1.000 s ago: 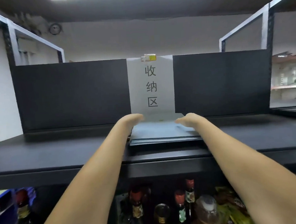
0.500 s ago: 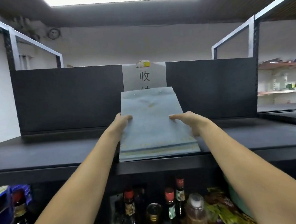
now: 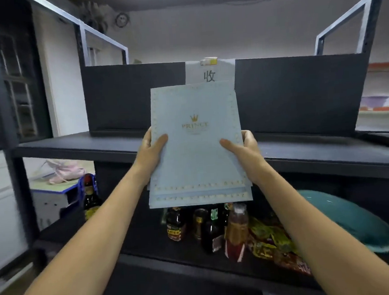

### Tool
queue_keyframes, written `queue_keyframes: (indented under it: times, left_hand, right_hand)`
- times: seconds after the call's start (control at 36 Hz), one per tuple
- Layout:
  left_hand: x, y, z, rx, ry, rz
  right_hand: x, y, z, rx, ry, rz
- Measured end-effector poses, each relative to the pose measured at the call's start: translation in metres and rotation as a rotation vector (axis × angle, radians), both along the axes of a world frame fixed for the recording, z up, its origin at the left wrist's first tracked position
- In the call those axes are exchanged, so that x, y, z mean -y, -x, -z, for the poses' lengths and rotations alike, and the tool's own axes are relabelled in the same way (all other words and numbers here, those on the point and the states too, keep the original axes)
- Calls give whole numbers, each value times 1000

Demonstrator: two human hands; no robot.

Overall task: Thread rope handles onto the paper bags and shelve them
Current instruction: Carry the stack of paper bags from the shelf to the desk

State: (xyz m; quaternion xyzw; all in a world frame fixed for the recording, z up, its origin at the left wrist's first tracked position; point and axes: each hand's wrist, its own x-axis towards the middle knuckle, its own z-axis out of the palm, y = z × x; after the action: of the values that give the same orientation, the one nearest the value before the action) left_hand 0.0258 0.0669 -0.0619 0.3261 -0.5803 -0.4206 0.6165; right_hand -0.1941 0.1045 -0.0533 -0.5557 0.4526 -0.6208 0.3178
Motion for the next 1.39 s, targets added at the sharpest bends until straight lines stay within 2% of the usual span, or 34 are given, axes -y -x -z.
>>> queue_keyframes:
  times: [0.14, 0.36, 0.67, 0.78, 0.89, 0.97, 1.17, 1.39]
  left_hand:
    - [-46, -23, 37, -5, -128, -156]
    - [-126, -74, 106, 17, -329, -322]
    - [-200, -148, 165, 62, -593, -379]
    - [-223, -171, 178, 121, -616, -305]
    - [-237, -177, 188, 42, -603, -334]
    - [-237, -183, 190, -37, -599, -439]
    - [-221, -201, 193, -91, -605, -654]
    - [-209, -178, 199, -131, -601, -921]
  right_hand:
    - [-30, -20, 37, 32, -92, -62]
    - [-75, -73, 110, -26, -316, -187]
    - [-127, -137, 166, -17, -438, -318]
    - [-132, -157, 170, -10, -430, -319]
    - [-130, -176, 172, -35, -431, -358]
    - [-123, -190, 173, -40, -443, -408]
    - [-86, -208, 171, -69, -476, -596]
    - [-38, -208, 173, -175, -499, -834]
